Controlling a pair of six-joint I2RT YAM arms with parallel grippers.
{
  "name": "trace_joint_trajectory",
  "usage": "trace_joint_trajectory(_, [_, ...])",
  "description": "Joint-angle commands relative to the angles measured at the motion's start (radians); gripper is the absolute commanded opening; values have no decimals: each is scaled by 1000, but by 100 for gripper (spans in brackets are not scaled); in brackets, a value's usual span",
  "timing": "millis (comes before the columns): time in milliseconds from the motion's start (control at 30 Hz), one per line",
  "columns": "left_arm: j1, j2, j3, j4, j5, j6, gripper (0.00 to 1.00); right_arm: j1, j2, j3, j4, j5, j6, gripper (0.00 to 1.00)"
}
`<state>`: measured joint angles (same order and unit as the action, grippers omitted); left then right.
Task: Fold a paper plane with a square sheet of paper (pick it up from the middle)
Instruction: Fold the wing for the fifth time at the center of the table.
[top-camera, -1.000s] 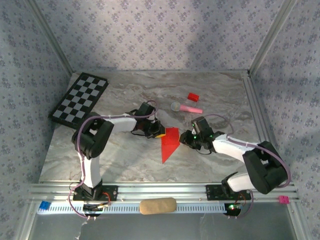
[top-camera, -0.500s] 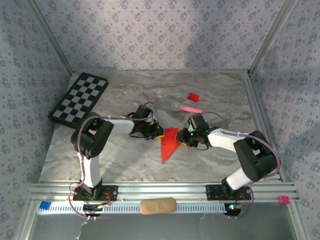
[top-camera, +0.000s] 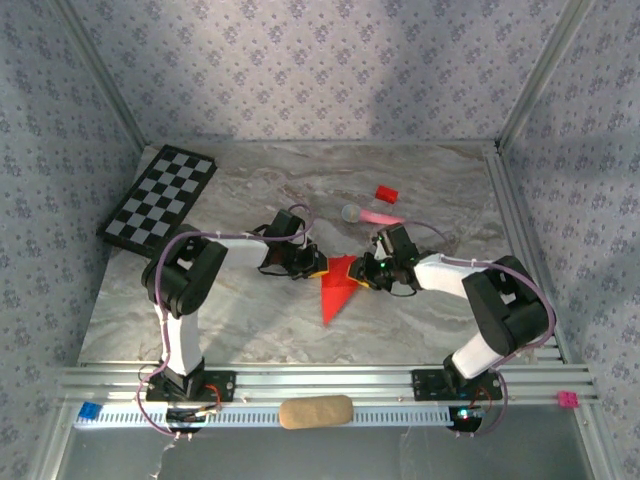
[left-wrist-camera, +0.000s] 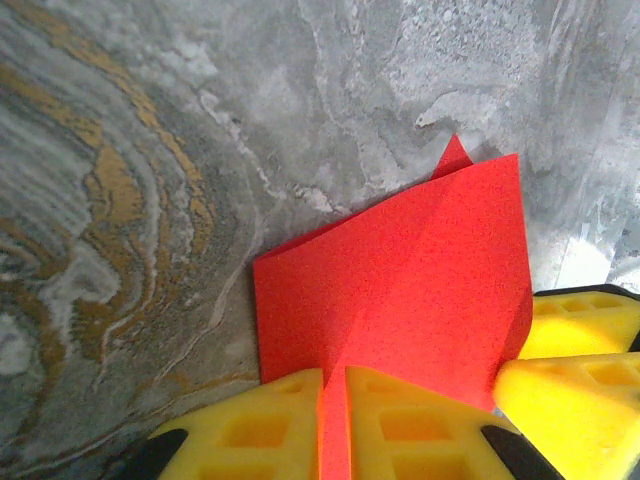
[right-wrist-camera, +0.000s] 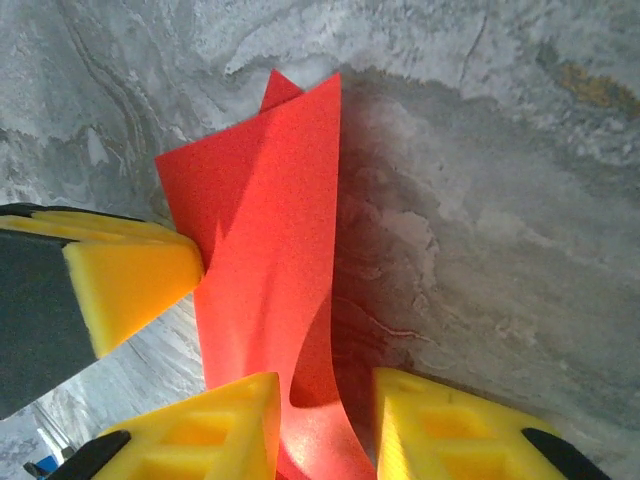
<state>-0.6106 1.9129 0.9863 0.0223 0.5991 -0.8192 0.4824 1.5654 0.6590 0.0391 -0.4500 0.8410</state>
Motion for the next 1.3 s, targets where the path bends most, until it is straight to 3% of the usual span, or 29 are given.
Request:
trace_joint_trajectory(0, [14,7,-9,-64,-30,29,16,-10,6,16,26,-30,-3,30])
trace_joint_trajectory(500, [14,12,-8,-56,-25,26,16,-59,70,46,50,-179,-96,31])
trace_joint_trajectory(1267, [15,-3,-3,-61,-25,24,16,-91,144,78,32,-257,-181,29])
